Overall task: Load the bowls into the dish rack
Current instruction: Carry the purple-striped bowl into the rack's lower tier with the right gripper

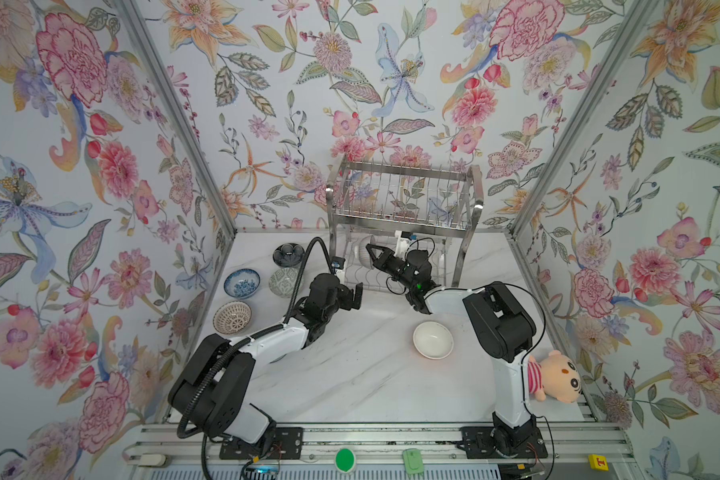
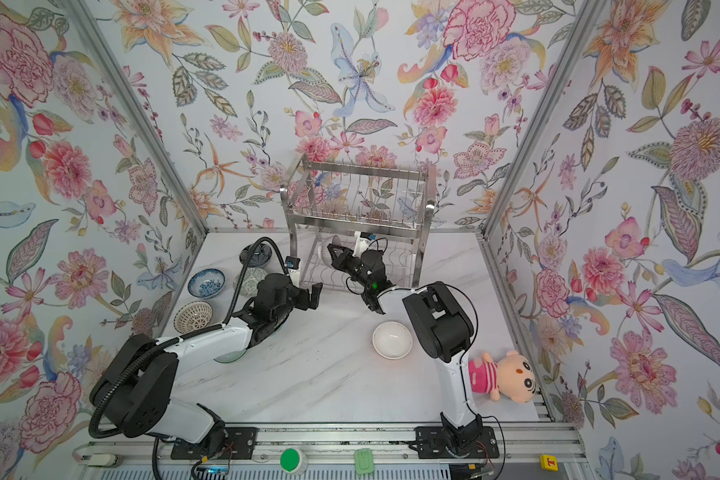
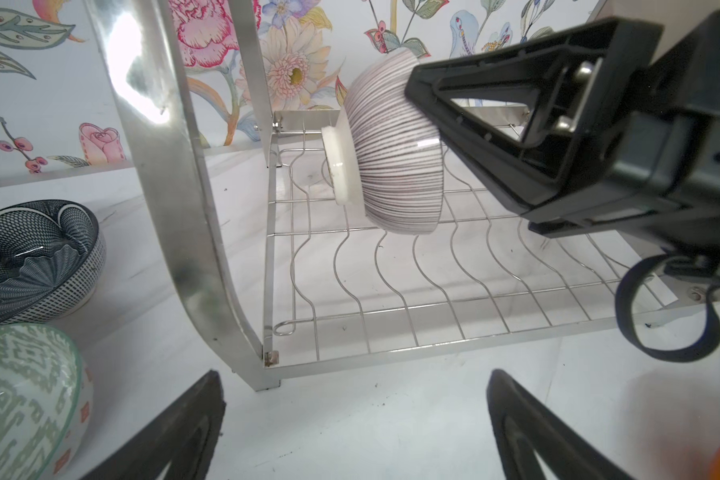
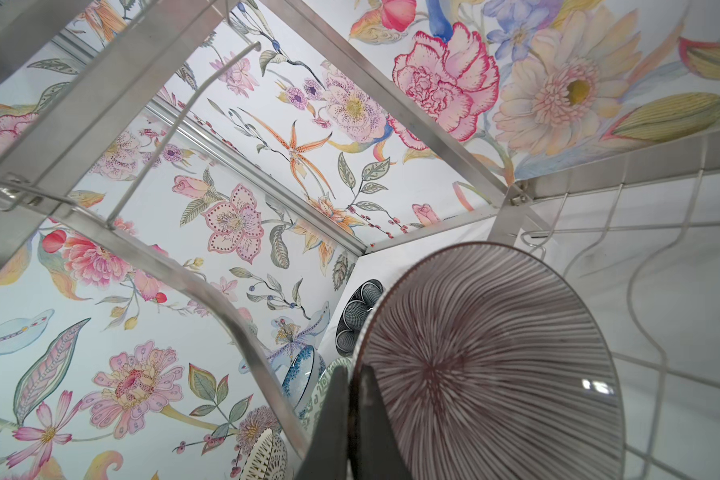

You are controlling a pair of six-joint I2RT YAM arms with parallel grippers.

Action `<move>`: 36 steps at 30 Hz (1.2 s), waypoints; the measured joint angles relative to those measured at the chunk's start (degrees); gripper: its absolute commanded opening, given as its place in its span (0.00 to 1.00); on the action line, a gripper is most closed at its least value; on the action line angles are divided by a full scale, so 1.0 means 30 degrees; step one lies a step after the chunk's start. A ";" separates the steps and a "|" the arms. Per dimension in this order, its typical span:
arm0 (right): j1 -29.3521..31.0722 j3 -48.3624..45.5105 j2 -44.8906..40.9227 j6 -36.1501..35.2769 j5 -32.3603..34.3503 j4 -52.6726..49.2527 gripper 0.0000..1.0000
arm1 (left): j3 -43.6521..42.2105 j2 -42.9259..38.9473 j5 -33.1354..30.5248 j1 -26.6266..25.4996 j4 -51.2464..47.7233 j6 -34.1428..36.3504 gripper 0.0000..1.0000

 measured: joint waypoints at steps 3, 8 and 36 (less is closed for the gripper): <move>-0.0066 0.0911 0.0933 0.0379 -0.0168 0.0138 0.00 | 0.0291 0.0219 -0.0248 0.0000 -0.0102 0.0342 0.99; -0.0168 0.2251 0.2142 0.1078 -0.0189 0.0321 0.00 | 0.0641 0.0488 -0.0459 0.0000 -0.0204 0.0801 0.99; -0.0597 0.8342 0.6965 0.4736 -0.0146 0.0852 0.00 | 0.1144 0.1574 -0.0874 0.0000 -0.0648 0.1778 0.99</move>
